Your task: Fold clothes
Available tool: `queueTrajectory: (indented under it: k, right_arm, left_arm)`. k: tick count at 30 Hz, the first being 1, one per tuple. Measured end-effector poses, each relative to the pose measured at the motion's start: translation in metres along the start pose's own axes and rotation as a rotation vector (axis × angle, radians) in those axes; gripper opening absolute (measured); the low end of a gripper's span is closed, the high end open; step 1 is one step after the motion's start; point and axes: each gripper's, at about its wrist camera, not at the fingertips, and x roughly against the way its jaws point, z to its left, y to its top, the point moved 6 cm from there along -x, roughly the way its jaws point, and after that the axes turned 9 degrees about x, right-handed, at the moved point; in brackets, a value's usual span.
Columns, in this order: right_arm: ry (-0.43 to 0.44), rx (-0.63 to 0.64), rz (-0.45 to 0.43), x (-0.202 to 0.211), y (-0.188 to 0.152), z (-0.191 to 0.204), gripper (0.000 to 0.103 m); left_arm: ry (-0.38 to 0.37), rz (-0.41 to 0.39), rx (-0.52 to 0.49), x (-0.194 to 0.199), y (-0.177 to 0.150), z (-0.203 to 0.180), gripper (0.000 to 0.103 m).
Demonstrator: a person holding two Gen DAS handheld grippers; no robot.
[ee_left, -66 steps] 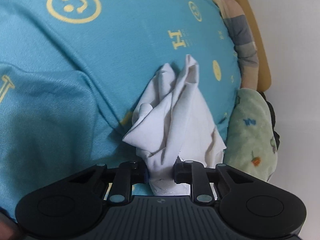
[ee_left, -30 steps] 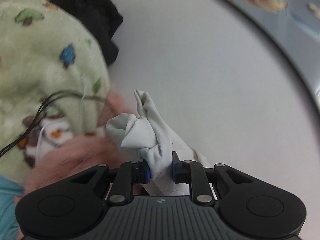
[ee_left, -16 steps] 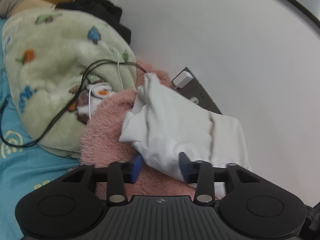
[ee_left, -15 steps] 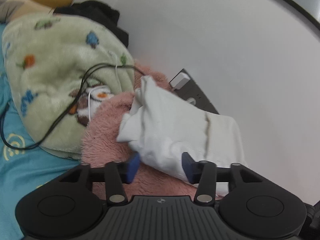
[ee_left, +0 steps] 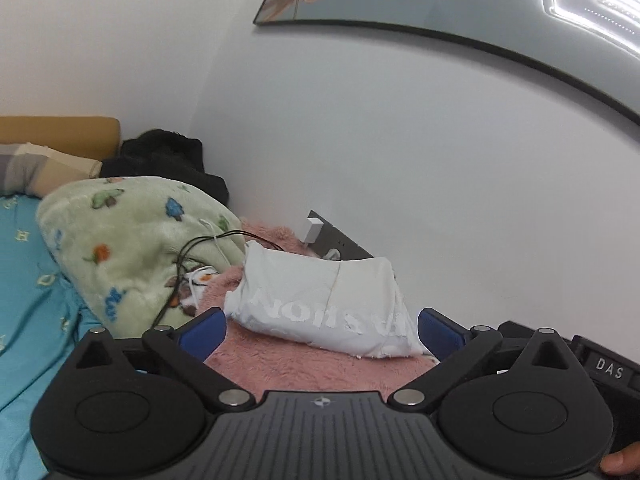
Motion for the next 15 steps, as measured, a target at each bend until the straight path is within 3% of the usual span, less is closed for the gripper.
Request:
queueTrajectory:
  k: [8, 15]
  right_arm:
    - [0.029, 0.120, -0.036, 0.056, -0.022, 0.028, 0.088]
    - [0.010, 0.192, -0.073, 0.074, -0.044, 0.038, 0.088]
  left_arm:
    - [0.051, -0.113, -0.082, 0.074, -0.039, -0.015, 0.103]
    - [0.116, -0.197, -0.201, 0.110, -0.071, -0.022, 0.103]
